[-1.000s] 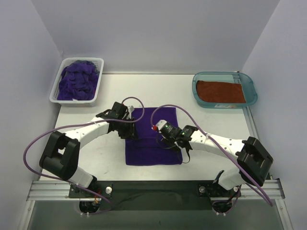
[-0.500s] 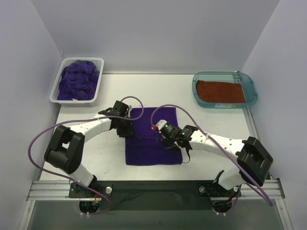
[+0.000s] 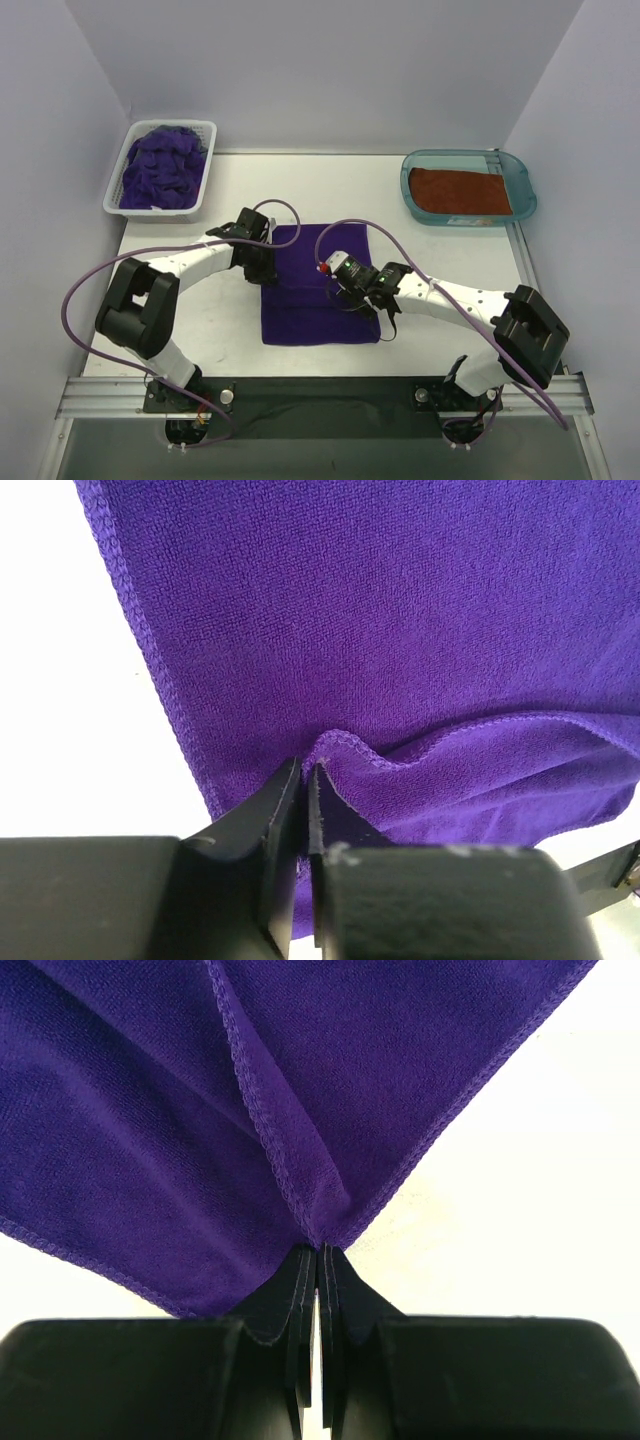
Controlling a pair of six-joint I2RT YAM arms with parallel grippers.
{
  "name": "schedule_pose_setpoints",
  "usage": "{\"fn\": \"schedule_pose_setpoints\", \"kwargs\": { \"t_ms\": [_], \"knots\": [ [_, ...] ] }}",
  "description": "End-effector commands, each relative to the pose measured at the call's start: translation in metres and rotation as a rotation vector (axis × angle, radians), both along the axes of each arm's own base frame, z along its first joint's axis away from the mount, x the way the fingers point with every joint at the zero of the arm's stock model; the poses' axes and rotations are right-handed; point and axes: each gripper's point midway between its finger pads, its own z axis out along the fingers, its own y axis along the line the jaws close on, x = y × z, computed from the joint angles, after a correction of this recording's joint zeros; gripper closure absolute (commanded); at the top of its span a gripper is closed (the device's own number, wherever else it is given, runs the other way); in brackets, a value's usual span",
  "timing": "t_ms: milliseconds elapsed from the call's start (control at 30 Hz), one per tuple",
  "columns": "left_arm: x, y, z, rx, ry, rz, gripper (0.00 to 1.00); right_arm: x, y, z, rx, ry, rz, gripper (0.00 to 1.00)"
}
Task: Fold and stack the towels
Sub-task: Fold the towel
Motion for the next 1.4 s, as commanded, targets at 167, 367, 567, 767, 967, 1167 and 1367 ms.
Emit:
{"fn": "schedule_pose_setpoints", "kwargs": {
  "t_ms": [167,367,567,767,967,1167,1367],
  "knots": [
    [0.011,0.006,0.032,0.016,-0.124,-0.104,1.00,0.006,-0.006,0.014,-0.004,-0.061,-0.024,1.00],
    [0.019,0.017,0.061,0.056,-0.252,-0.132,1.00,0.018,-0.014,0.035,0.014,-0.146,-0.072,1.00],
    [0.028,0.024,0.102,0.054,-0.397,-0.139,1.00,0.040,-0.032,0.069,0.043,-0.255,-0.174,1.00],
    [0.014,0.022,0.127,-0.006,-0.462,-0.147,1.00,0.040,-0.038,0.100,0.175,-0.297,-0.218,1.00],
    [-0.015,0.017,0.135,-0.122,-0.446,-0.114,1.00,0.019,-0.031,0.108,0.323,-0.236,-0.241,1.00],
    [-0.062,0.009,0.104,-0.253,-0.258,-0.066,1.00,-0.014,-0.029,0.091,0.421,-0.105,-0.272,1.00],
    [-0.100,0.017,0.040,-0.237,-0.044,0.001,1.00,-0.042,-0.038,0.035,0.414,0.113,-0.418,1.00]
  ]
}}
